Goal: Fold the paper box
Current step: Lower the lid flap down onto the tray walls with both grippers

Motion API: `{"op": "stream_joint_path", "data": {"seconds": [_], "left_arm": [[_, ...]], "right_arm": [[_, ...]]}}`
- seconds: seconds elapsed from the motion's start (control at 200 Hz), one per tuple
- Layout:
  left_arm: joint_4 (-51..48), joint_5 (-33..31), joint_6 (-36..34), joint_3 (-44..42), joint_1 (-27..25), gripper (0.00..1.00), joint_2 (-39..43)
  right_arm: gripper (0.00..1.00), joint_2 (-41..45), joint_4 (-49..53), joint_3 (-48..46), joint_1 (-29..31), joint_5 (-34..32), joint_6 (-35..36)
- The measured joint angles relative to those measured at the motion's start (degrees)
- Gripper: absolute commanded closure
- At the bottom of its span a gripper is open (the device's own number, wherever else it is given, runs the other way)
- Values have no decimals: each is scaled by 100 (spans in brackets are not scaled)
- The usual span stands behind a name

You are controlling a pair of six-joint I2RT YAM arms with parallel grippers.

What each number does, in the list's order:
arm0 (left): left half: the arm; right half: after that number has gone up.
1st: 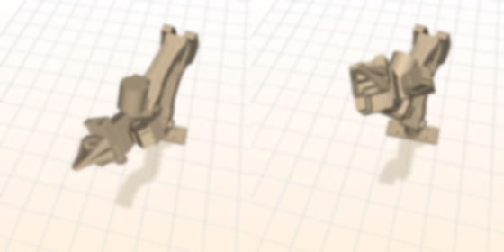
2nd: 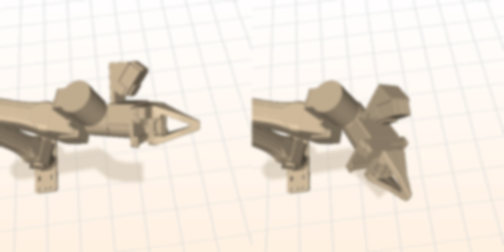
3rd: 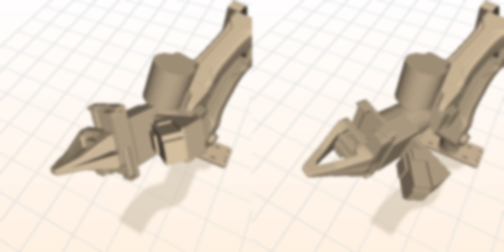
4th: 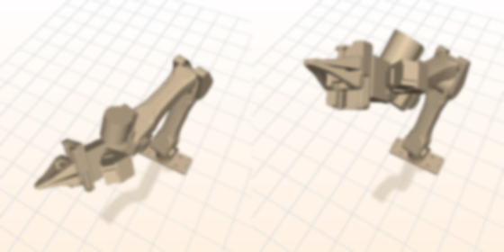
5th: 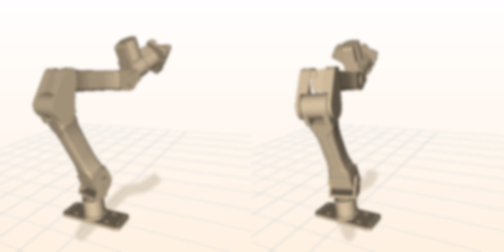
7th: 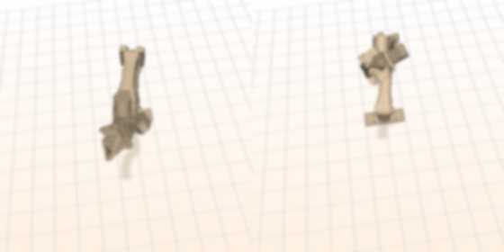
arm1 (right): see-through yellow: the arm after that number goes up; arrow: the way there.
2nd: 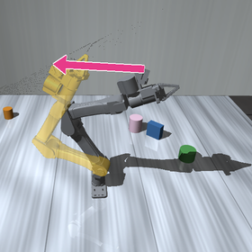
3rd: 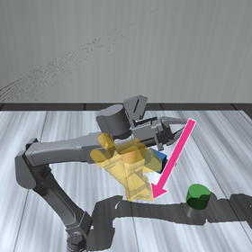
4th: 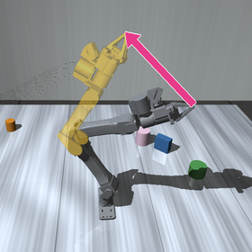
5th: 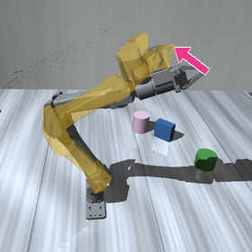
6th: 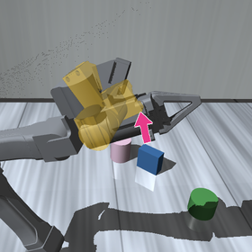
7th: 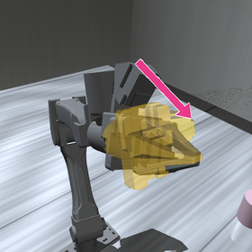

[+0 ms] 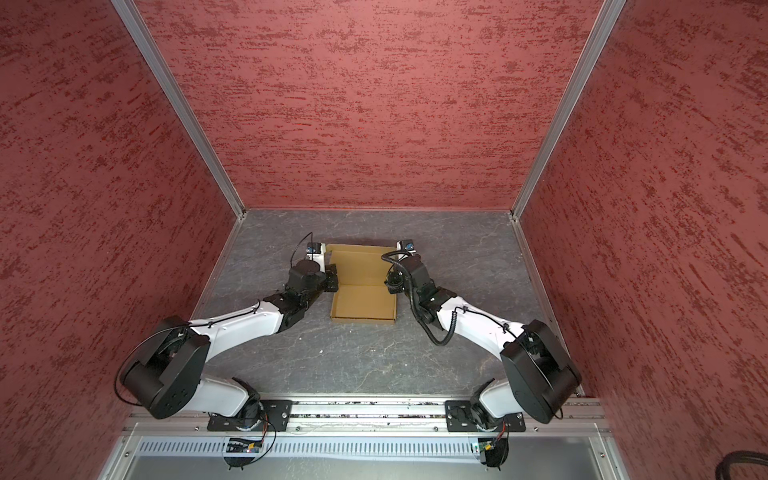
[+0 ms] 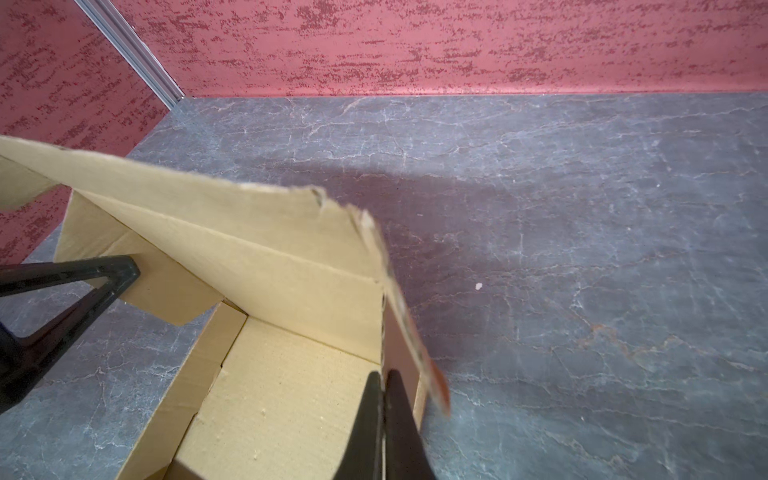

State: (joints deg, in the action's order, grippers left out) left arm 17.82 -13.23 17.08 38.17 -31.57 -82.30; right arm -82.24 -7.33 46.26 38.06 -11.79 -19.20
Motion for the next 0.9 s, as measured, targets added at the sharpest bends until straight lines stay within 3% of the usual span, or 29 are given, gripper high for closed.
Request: {"op": "stream_joint_path", "data": {"seconds": [0.431, 0.897], "left_arm": [[24, -254, 87, -404, -223, 99, 393], [411, -951, 411, -876, -656, 99, 573]], "right_arm": [[96, 181, -450, -415, 210, -188, -109], [96, 269, -769, -702, 466, -501, -164]]}}
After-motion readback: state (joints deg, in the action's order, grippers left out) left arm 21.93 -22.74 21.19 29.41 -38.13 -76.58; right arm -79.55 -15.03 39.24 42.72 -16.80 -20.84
